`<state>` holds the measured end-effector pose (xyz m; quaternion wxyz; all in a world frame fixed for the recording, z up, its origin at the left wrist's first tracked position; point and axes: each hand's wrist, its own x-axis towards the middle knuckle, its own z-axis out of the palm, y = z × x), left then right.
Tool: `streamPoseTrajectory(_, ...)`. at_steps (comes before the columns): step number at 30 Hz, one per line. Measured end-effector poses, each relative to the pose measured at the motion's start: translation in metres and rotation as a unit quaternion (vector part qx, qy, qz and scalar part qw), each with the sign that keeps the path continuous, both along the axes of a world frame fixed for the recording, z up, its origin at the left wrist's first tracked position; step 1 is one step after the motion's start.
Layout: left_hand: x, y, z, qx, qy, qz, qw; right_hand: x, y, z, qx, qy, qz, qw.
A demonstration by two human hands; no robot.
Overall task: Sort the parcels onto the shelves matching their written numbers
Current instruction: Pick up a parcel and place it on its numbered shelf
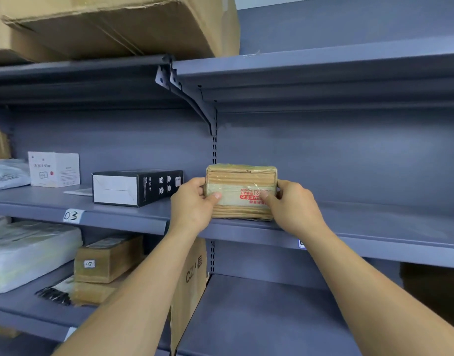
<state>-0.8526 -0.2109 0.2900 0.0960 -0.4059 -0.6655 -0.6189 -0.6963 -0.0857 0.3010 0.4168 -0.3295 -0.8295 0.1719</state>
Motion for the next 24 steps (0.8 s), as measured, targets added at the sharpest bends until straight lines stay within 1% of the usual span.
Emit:
streamPoseTrajectory(3, -0.011, 0.009, 0.002, -0.014, -0.004, 0.015, 1.000, -0.013, 0.008, 0.004, -0.008, -0.025, -0.019, 0.999)
streamPoseTrajectory(10, -0.039, 0.035, 0.013, -0.080, 0.001, 0.042, 0.996, -0.040, 0.029, 0.013, -0.036, -0.064, -0.054, 0.996)
streamPoseTrajectory(16, -0.062, 0.052, 0.021, -0.126, 0.022, 0.052, 0.990, -0.061, 0.044, 0.019, -0.059, -0.069, -0.067, 0.994)
streamPoseTrajectory(24, -0.067, 0.048, 0.022, -0.138, 0.036, 0.046, 0.989, -0.067, 0.040, 0.018, -0.053, -0.082, -0.092, 0.991)
